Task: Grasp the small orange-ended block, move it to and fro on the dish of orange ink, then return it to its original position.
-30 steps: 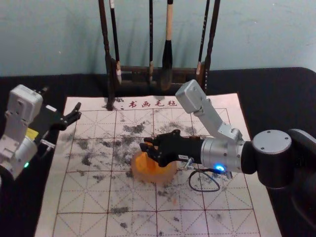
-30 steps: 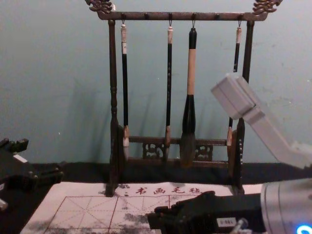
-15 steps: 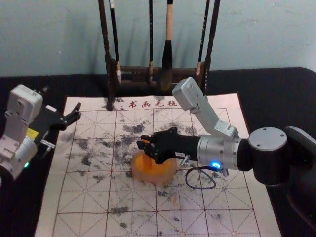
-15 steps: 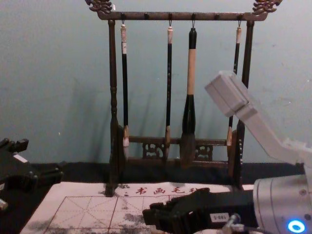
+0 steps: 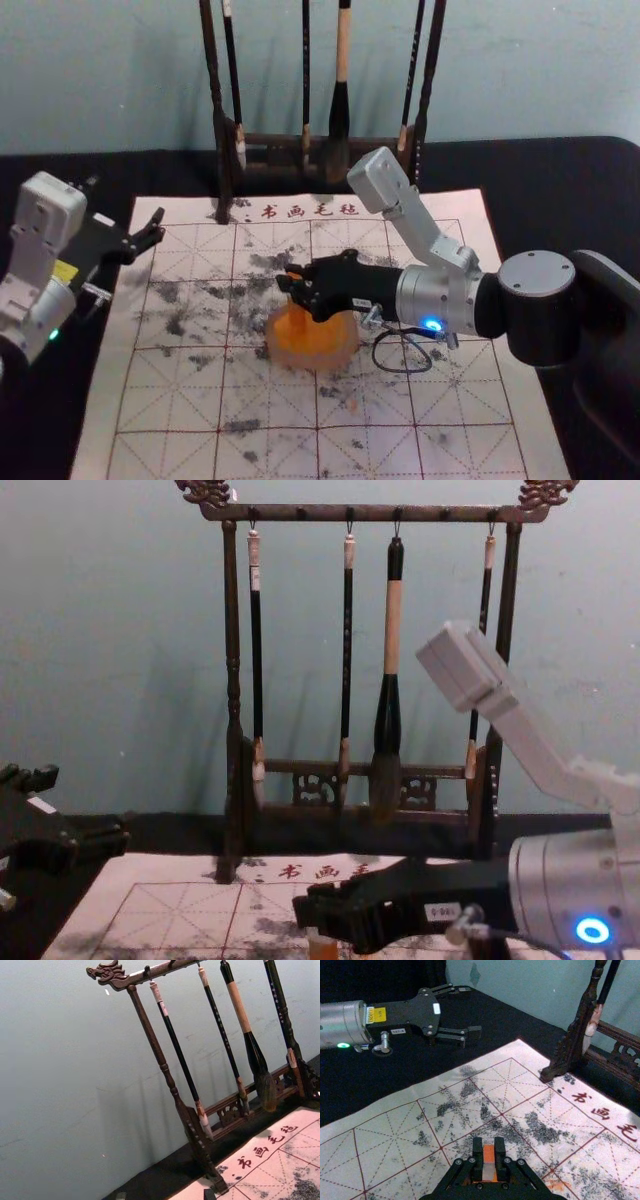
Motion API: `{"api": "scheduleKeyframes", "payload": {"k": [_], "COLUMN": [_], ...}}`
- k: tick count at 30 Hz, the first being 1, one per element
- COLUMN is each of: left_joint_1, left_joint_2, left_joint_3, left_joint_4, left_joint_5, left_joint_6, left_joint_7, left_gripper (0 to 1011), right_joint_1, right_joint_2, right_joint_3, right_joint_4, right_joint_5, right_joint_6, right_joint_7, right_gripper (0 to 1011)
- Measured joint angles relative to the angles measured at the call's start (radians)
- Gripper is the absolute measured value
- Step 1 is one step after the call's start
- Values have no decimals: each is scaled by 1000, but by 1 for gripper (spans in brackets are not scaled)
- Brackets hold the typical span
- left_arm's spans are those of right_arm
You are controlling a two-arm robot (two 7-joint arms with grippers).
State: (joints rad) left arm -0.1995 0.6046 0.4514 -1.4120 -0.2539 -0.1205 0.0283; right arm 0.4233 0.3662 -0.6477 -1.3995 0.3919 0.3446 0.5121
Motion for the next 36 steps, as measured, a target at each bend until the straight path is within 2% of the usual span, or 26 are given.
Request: {"api": "scheduleKeyframes", "payload": {"k": [15, 36], "left_joint_1": [0, 0], "left_joint_2": [0, 0], "left_joint_3": [0, 0], "left_joint_4": [0, 0], "left_joint_5": [0, 0], "left_joint_6": [0, 0], "left_joint_7": [0, 0], "left_gripper": [1001, 1001], "right_joint_1": [4, -6], "right_joint_2": [-3, 15], "right_joint_3": [10, 35], "right_joint_4": [13, 7], "right_joint_5": [-4, 1], "right_joint_6": [-1, -6], "right_joint_7": [-7, -9], "right_gripper": [144, 144]}}
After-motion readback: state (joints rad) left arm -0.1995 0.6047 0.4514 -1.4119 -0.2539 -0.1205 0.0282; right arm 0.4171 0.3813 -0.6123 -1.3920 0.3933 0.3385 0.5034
